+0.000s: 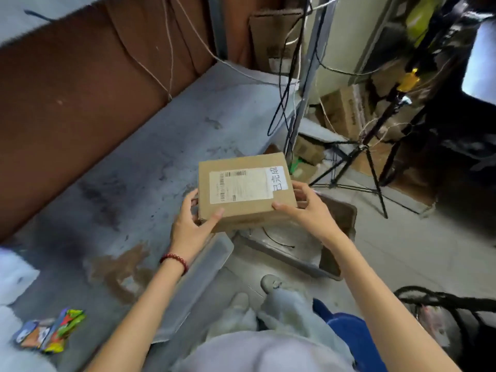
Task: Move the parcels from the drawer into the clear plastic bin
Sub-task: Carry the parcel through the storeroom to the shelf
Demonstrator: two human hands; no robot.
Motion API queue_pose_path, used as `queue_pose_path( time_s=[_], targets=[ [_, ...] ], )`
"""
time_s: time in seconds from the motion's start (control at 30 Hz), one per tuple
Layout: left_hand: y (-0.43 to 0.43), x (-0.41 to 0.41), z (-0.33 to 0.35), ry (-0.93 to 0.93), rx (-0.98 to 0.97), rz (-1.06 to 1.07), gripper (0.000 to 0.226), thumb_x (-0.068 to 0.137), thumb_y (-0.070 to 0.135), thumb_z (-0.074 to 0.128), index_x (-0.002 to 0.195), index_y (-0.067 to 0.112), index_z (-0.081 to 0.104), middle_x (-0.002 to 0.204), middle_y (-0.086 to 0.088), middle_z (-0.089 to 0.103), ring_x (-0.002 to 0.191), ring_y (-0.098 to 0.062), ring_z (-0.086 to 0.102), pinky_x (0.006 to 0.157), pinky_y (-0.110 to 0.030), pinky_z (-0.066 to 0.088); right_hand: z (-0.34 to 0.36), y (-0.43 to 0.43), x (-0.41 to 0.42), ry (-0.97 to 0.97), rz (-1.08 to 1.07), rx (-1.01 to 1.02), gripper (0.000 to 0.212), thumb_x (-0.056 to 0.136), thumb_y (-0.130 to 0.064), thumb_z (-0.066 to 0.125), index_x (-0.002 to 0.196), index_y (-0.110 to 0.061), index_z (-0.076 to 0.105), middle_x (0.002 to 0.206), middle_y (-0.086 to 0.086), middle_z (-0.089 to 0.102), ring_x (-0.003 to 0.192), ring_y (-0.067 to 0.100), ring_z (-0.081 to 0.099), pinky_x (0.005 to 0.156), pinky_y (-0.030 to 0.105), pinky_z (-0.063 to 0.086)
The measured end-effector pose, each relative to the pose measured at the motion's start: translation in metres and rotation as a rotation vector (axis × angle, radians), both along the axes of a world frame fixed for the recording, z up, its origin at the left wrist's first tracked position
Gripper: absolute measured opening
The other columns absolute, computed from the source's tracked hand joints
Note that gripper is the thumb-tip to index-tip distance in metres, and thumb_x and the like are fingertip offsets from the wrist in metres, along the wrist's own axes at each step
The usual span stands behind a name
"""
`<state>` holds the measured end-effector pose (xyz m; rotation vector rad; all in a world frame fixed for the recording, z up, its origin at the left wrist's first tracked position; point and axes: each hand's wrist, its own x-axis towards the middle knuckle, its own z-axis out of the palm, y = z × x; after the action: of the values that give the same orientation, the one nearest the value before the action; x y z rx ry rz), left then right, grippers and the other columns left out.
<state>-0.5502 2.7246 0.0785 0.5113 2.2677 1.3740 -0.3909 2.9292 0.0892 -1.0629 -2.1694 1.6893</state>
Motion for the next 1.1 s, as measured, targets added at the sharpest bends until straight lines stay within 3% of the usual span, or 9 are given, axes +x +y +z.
queue_pose_path(
  time_s=[0.13, 0.3, 0.4, 0.5, 0.57, 0.63, 0.77, 1.0, 1.1],
  targets=[
    [-0.011, 0.01, -0.011, -0.015, -0.035, 0.334, 0.068, 0.077, 0.043, 0.072, 0.136, 0.038, 0.039, 0.137, 0.004, 0.039, 0.117, -0.017, 0.051, 0.1, -0.035, 0.043, -0.005, 0.027, -0.056, 0.017, 0.339, 0.056, 0.068, 0.078, -0.041, 0.077, 0.137, -0.029, 0.045, 0.124, -0.009, 0.053, 0.098, -0.003, 0.057, 0.072, 0.011, 0.049],
    [-0.026, 0.026, -0.018, 0.005, -0.043, 0.599, 0.076, 0.074, 0.041, 0.077, 0.139, 0.038, 0.038, 0.12, 0.017, 0.042, 0.117, -0.016, 0.052, 0.097, -0.033, 0.043, -0.006, 0.025, -0.114, 0.012, 0.616, 0.116, 0.068, 0.078, -0.034, 0.078, 0.136, -0.021, 0.047, 0.128, -0.005, 0.055, 0.115, 0.011, 0.053, 0.096, 0.026, 0.047],
    [-0.042, 0.017, -0.021, 0.005, -0.04, 0.663, 0.088, 0.065, 0.044, 0.083, 0.139, 0.041, 0.036, 0.121, 0.019, 0.048, 0.115, -0.016, 0.055, 0.094, -0.035, 0.048, -0.005, 0.012, -0.149, 0.047, 0.742, 0.137, 0.07, 0.078, -0.033, 0.078, 0.138, -0.021, 0.044, 0.125, -0.006, 0.055, 0.109, 0.007, 0.053, 0.08, 0.007, 0.046],
    [-0.061, -0.004, -0.031, -0.039, -0.018, 0.702, 0.089, 0.065, 0.034, 0.085, 0.139, 0.038, 0.036, 0.127, 0.008, 0.05, 0.112, -0.017, 0.058, 0.091, -0.046, 0.052, -0.01, -0.005, -0.182, 0.026, 0.8, 0.17, 0.073, 0.078, -0.031, 0.078, 0.14, -0.017, 0.043, 0.123, -0.002, 0.057, 0.102, 0.013, 0.06, 0.081, 0.018, 0.05],
    [-0.07, -0.019, -0.037, -0.026, -0.008, 0.709, 0.078, 0.07, 0.023, 0.083, 0.131, 0.043, 0.038, 0.124, 0.008, 0.055, 0.108, -0.012, 0.06, 0.089, -0.038, 0.053, -0.017, -0.018, -0.203, -0.004, 0.801, 0.205, 0.072, 0.079, -0.028, 0.078, 0.14, -0.016, 0.042, 0.125, 0.002, 0.059, 0.105, 0.021, 0.062, 0.088, 0.03, 0.051],
    [-0.077, -0.033, -0.042, 0.033, -0.093, 0.707, 0.066, 0.073, 0.025, 0.081, 0.123, 0.046, 0.043, 0.123, 0.003, 0.06, 0.102, -0.006, 0.062, 0.083, -0.03, 0.054, -0.025, -0.031, -0.221, -0.037, 0.778, 0.235, 0.07, 0.08, -0.026, 0.078, 0.139, -0.014, 0.043, 0.127, 0.008, 0.059, 0.107, 0.025, 0.062, 0.088, 0.026, 0.047],
    [-0.087, -0.051, -0.051, 0.12, -0.303, 0.673, 0.044, 0.075, 0.04, 0.076, 0.111, 0.045, 0.051, 0.121, 0.004, 0.062, 0.102, -0.02, 0.061, 0.083, -0.04, 0.053, -0.041, -0.046, -0.238, -0.085, 0.758, 0.265, 0.069, 0.081, -0.026, 0.076, 0.14, -0.013, 0.042, 0.13, 0.009, 0.059, 0.114, 0.026, 0.059, 0.086, 0.022, 0.042],
    [-0.092, -0.058, -0.069, 0.091, -0.402, 0.633, 0.037, 0.08, 0.041, 0.071, 0.112, 0.037, 0.055, 0.119, 0.005, 0.063, 0.099, -0.02, 0.06, 0.081, -0.037, 0.053, -0.058, -0.06, -0.243, -0.172, 0.781, 0.332, 0.066, 0.085, -0.028, 0.072, 0.141, -0.015, 0.039, 0.13, 0.013, 0.059, 0.118, 0.033, 0.056, 0.096, 0.037, 0.044],
    [-0.089, -0.057, -0.073, 0.077, -0.416, 0.624, 0.032, 0.084, 0.038, 0.068, 0.113, 0.034, 0.057, 0.112, 0.0, 0.066, 0.088, -0.017, 0.059, 0.071, -0.027, 0.048, -0.063, -0.061, -0.242, -0.21, 0.792, 0.333, 0.06, 0.087, -0.028, 0.07, 0.138, -0.015, 0.042, 0.128, 0.014, 0.059, 0.116, 0.034, 0.056, 0.094, 0.037, 0.044]
  ],
)
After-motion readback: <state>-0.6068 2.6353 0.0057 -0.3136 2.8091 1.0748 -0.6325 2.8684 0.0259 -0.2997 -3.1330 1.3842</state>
